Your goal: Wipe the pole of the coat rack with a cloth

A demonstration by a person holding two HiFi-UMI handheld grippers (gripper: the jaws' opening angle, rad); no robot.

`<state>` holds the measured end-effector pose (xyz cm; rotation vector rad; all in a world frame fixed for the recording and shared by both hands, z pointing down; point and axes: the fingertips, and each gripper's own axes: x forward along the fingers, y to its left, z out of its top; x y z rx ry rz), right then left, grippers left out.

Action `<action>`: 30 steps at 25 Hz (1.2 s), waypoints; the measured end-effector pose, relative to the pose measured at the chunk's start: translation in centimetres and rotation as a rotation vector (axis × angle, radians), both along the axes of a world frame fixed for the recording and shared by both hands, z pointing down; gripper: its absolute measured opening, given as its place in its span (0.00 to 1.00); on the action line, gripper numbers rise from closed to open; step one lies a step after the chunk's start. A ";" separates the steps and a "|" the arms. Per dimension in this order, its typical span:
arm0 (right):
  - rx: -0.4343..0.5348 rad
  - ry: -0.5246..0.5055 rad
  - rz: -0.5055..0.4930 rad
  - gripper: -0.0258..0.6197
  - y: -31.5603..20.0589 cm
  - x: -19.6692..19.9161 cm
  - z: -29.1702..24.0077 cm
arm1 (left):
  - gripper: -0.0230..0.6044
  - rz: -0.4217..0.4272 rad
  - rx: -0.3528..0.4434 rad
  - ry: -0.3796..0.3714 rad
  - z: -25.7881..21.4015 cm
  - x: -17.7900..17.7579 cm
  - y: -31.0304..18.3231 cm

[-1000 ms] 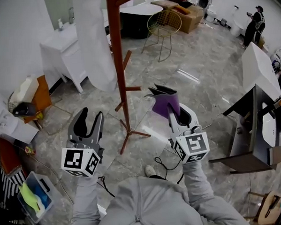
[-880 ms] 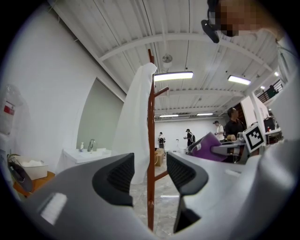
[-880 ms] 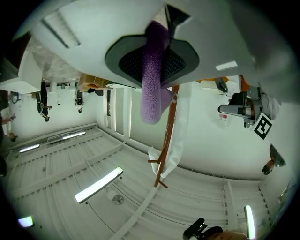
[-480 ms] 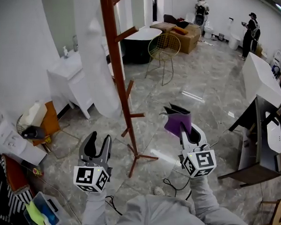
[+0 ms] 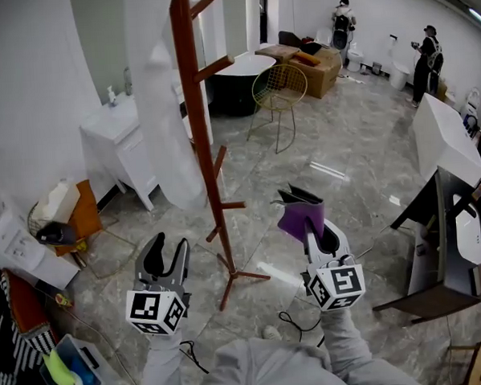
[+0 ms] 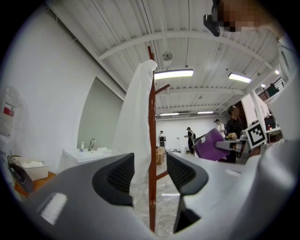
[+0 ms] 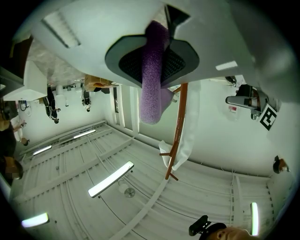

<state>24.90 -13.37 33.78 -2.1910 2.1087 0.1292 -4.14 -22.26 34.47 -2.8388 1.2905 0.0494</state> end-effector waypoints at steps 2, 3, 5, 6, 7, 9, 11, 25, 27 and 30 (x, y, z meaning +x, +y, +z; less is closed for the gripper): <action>-0.002 -0.019 -0.006 0.12 -0.1 -0.2 0.2 | 0.40 0.000 -0.001 0.000 0.1 0.0 0.0; -0.002 -0.029 -0.010 0.12 -0.2 -0.2 0.3 | 0.40 0.002 0.000 0.000 0.1 0.1 -0.1; -0.001 -0.035 -0.012 0.12 -0.3 -0.3 0.2 | 0.40 0.007 0.003 0.001 0.0 0.3 -0.1; -0.002 -0.025 -0.009 0.12 -0.3 -0.4 0.2 | 0.40 0.008 0.002 0.002 0.0 0.3 -0.2; -0.005 -0.008 -0.005 0.12 -0.3 -0.5 0.2 | 0.40 0.008 0.000 0.003 0.1 0.3 -0.3; -0.009 0.031 0.003 0.12 -0.2 -0.8 0.1 | 0.40 0.006 -0.006 0.003 0.4 0.2 -0.2; -0.007 0.049 0.004 0.12 -0.2 -0.9 0.0 | 0.40 0.005 -0.008 0.004 0.5 0.2 -0.2; -0.003 0.037 -0.010 0.12 -0.6 -1.6 -0.4 | 0.40 -0.002 0.000 0.016 0.1 -0.2 -0.4; -0.003 0.039 -0.011 0.12 -0.5 -1.6 -0.4 | 0.40 -0.002 0.000 0.018 0.1 -0.3 -0.3; -0.002 0.041 -0.011 0.12 -0.3 -1.7 -0.4 | 0.40 -0.002 0.000 0.019 0.2 -0.3 -0.1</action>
